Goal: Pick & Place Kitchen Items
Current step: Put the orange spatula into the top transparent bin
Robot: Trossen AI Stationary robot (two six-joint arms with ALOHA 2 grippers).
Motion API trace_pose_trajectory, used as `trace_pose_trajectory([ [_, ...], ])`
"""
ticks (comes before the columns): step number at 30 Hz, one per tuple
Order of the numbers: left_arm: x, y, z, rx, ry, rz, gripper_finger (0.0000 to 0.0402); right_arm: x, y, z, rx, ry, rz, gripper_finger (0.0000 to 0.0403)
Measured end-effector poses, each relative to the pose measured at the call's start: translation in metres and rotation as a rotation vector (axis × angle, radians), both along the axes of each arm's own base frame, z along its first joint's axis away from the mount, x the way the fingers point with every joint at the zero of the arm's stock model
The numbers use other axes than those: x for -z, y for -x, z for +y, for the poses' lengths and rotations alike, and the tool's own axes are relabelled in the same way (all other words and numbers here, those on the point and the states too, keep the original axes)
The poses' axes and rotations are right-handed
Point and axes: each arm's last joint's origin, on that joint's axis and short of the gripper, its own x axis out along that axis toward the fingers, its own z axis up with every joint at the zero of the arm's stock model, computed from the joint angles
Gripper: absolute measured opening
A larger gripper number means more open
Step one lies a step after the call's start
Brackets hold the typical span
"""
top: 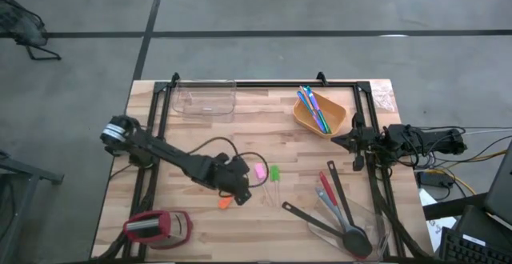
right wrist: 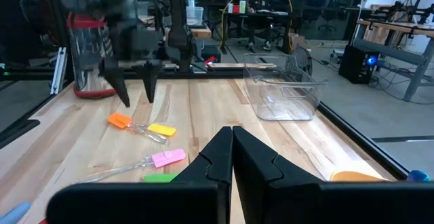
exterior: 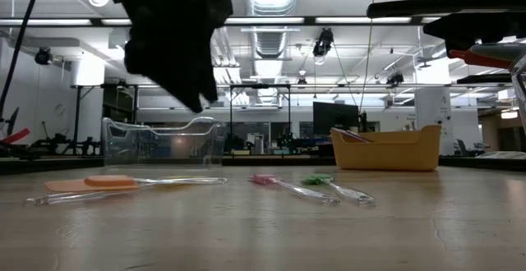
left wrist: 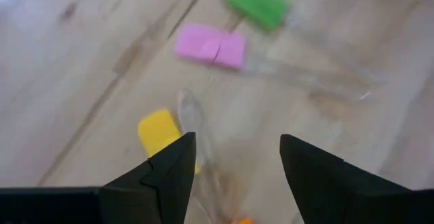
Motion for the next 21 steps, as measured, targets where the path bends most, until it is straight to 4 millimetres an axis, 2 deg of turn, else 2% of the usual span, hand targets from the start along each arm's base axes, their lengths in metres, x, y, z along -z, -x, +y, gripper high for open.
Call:
trace_pose_trajectory([
  [4,0.013,-0.008,-0.009,0.012,-0.004,0.068,0.0220,0.000,0.000,0.000,0.000,0.000,0.000,0.0009],
  [10,0.037,-0.011,-0.016,-0.021,-0.005,0.311,0.0220,0.000,0.000,0.000,0.000,0.000,0.000,0.0009],
  [15,0.053,-0.018,-0.020,-0.019,0.020,0.363,0.0220,0.000,0.000,0.000,0.000,0.000,0.000,0.0009],
  [21,0.063,-0.019,-0.022,-0.013,0.046,0.406,0.0220,0.000,0.000,0.000,0.000,0.000,0.000,0.0009],
])
